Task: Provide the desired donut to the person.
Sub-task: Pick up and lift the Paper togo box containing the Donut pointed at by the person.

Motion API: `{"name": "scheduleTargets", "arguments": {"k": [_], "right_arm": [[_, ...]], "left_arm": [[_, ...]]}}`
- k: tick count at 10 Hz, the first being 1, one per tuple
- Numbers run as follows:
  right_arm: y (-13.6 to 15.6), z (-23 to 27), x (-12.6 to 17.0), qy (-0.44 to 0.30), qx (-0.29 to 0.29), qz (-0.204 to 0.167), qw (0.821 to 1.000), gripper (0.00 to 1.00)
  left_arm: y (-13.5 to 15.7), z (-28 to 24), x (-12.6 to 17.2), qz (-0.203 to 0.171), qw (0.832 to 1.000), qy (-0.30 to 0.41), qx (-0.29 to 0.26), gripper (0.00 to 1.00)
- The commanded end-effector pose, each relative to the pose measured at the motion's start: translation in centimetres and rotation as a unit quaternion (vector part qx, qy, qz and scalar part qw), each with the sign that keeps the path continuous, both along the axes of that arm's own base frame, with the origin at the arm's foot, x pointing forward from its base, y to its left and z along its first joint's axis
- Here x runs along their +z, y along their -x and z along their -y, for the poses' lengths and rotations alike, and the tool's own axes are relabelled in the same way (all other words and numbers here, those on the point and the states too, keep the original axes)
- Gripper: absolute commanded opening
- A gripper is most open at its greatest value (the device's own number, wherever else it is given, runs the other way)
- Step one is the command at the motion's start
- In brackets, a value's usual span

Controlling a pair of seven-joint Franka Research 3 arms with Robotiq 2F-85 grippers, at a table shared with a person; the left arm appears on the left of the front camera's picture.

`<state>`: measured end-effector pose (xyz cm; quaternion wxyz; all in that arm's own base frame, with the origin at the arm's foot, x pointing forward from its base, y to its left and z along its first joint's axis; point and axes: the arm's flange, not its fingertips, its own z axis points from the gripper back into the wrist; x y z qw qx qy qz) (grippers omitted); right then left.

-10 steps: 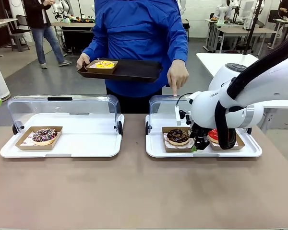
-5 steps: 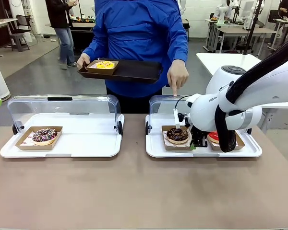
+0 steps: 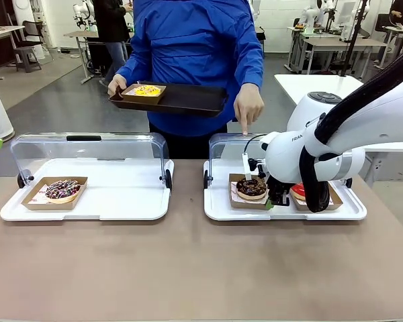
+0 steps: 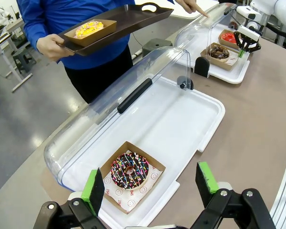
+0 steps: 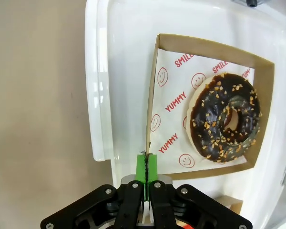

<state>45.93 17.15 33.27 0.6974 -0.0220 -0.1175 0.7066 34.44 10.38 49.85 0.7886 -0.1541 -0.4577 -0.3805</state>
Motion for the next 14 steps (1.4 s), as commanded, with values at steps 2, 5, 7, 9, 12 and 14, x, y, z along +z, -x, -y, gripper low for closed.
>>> {"name": "scheduleTargets", "arguments": {"k": [2, 5, 7, 9, 12, 14], "right_arm": [[2.4, 1.4, 4.5, -0.018, 0.026, 0.018, 0.999, 0.00], [6.4, 3.4, 9.9, -0.020, 0.046, 0.019, 0.999, 0.00], [11.2, 4.5, 14.0, -0.038, 0.083, 0.047, 0.995, 0.00], [15.4, 5.8, 18.2, -0.040, 0.103, 0.064, 0.992, 0.00], [19.5, 6.2, 23.4, -0.042, 0.107, 0.131, 0.985, 0.00], [18.9, 6.1, 24.0, -0.051, 0.111, 0.117, 0.986, 0.00]], "left_arm": [[0.0, -0.1, -0.1, 0.000, 1.000, 0.004, 0.000, 1.00], [0.0, -0.1, -0.1, 0.000, 1.000, 0.004, 0.000, 1.00], [0.0, -0.1, -0.1, 0.000, 1.000, 0.004, 0.000, 1.00], [0.0, -0.1, -0.1, 0.000, 1.000, 0.004, 0.000, 1.00], [0.0, -0.1, -0.1, 0.000, 1.000, 0.004, 0.000, 1.00], [0.0, -0.1, -0.1, 0.000, 1.000, 0.004, 0.000, 1.00]]}}
